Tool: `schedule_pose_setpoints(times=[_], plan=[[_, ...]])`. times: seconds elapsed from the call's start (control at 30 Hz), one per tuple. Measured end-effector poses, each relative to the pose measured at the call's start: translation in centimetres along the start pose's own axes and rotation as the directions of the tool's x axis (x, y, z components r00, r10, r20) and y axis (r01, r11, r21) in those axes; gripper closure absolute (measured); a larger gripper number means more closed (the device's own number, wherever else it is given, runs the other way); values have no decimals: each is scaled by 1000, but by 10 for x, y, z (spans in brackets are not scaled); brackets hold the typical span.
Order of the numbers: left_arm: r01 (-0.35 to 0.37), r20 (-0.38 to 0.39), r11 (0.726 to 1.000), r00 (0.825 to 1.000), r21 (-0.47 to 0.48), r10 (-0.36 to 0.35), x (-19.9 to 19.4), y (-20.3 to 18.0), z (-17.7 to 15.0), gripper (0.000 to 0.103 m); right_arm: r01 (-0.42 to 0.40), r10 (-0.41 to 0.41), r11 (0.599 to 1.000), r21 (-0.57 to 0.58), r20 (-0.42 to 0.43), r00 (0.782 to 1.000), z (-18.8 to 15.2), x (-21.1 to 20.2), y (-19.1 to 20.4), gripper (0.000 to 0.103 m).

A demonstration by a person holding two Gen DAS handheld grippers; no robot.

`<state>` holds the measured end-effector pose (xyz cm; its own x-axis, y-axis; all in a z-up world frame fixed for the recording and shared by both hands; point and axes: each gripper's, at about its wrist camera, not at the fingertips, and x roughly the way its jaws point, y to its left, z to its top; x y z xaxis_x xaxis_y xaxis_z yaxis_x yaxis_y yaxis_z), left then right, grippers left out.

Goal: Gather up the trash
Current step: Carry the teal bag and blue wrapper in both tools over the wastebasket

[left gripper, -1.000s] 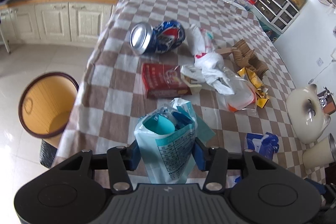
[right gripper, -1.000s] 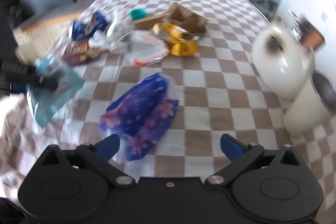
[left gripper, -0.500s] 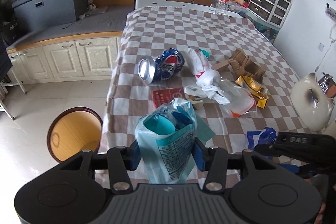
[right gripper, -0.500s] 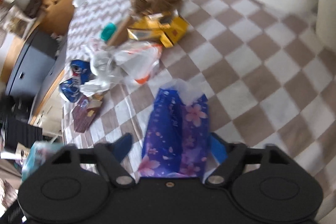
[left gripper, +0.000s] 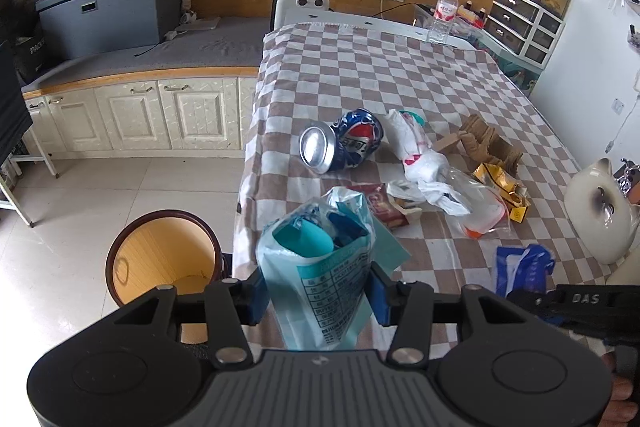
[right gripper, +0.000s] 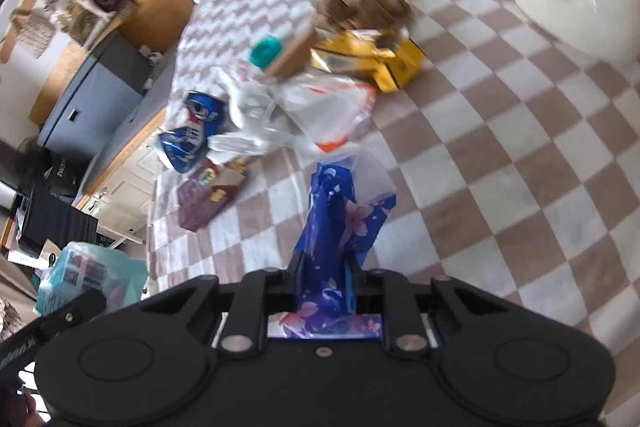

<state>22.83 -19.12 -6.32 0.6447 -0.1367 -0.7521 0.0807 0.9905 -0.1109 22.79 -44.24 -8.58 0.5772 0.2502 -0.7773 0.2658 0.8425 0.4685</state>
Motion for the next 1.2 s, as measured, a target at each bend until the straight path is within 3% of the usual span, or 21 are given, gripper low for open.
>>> schedule_pose_setpoints(times=[0.37,0.63,0.87,1.2], plan=[[95,12,995,995,19,-95,17,91,43,53,39,-26,995,-96,137,990,-2,-7,83,86],[81,14,996,997,23,-81,39,182,77,53,45,-20,986,-163,149,989,-4,32,176,86],[7,-37,999,999,-36,-9,70,263,90,53,0,22,963,-268,80,997,-8,94,258,86],[-88,-188,985,980,-148,59,143,343,80,53,-92,40,911,-403,-136,990,-24,218,350,85]])
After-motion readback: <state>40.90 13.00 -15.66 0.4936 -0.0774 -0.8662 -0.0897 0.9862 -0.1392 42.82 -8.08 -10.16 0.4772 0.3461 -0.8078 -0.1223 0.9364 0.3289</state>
